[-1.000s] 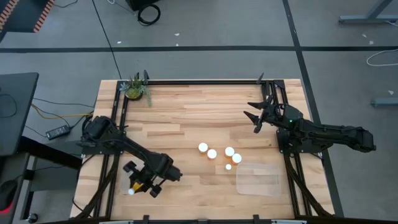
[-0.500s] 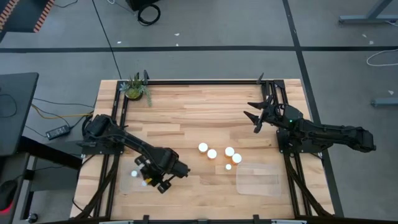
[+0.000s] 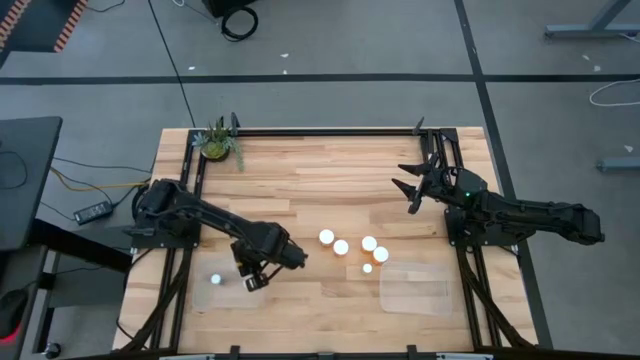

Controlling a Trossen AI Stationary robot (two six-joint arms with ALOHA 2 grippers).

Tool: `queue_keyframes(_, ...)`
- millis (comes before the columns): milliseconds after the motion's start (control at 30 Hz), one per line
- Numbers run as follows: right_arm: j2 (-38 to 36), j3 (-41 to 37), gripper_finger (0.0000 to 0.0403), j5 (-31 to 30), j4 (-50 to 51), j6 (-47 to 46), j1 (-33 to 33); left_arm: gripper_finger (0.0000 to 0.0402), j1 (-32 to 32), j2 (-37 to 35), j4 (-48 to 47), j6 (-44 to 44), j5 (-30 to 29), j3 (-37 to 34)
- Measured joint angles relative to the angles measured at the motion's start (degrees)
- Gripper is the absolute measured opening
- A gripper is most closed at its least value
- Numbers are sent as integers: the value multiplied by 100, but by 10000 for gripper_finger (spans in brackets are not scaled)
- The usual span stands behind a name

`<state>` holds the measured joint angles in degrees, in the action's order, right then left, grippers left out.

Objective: Pick and place medicine bottles into bin by pill shape (circle, oval)
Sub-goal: Put the small orange pill bottle into the left transparent bin

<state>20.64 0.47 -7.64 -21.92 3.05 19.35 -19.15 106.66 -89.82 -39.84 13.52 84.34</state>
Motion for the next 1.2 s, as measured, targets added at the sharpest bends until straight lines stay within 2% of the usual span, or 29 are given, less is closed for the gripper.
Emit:
queue_keyframes(267, 1, 2, 239, 0, -2, 0, 0, 114, 16, -462, -25, 402, -917, 398)
queue_keyframes(600, 1, 0, 239, -2, 1, 0, 0, 114, 66, -475, 42, 1075, -2035, 804)
queue_keyframes(767, 1, 1, 239, 0, -4, -45, 0, 117, 232, -471, 199, 1286, -2147, 804)
queue_keyframes(900, 1, 0, 239, 40, -149, -441, 0, 114, 433, -471, 629, 1511, -2144, 804)
queue_keyframes(1000, -2, 0, 239, 404, -446, -786, -4, 114, 602, -468, 968, 1637, -2148, 804)
queue_keyframes(1133, 155, 0, 239, 1408, -643, -1354, -54, 117, 738, -466, 1512, 1931, -2165, 804)
queue_keyframes(1200, 314, 0, 239, 1631, -793, -1436, -206, 116, 749, -466, 1798, 2110, -2205, 804)
